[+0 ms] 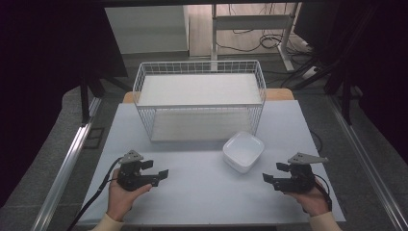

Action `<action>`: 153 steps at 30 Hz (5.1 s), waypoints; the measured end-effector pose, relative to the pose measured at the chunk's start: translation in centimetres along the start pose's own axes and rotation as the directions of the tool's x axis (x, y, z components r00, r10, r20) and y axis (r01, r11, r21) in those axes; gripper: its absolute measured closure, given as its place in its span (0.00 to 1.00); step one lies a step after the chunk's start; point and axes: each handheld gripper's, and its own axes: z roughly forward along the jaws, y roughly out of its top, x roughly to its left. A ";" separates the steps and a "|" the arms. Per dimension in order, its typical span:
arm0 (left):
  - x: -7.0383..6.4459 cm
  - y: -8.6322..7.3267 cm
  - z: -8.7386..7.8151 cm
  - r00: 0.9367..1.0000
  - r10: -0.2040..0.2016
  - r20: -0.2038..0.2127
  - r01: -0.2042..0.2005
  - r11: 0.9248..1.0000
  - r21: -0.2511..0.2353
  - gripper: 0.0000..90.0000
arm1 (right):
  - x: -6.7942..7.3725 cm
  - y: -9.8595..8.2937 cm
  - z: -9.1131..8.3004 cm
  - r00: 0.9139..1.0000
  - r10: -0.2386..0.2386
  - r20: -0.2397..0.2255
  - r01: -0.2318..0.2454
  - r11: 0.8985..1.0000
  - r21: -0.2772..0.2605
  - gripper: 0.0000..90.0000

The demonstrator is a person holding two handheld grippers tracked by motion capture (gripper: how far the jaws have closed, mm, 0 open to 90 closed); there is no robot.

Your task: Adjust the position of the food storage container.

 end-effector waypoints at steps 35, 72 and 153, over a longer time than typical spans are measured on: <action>-0.2 0.5 -0.5 1.000 0.015 0.025 -0.015 1.000 -0.016 0.25 | -5.5 11.5 3.8 1.000 -0.001 0.030 -0.004 0.988 0.155 0.63; -0.3 0.6 -0.5 1.000 0.015 0.027 -0.015 1.000 -0.022 0.25 | -4.2 11.1 9.8 0.984 -0.173 -0.032 0.175 0.949 0.262 0.99; 0.2 0.8 -1.2 1.000 0.008 0.012 -0.007 0.999 -0.033 0.25 | 8.0 6.1 11.1 0.939 -0.245 -0.240 0.309 0.907 0.287 0.99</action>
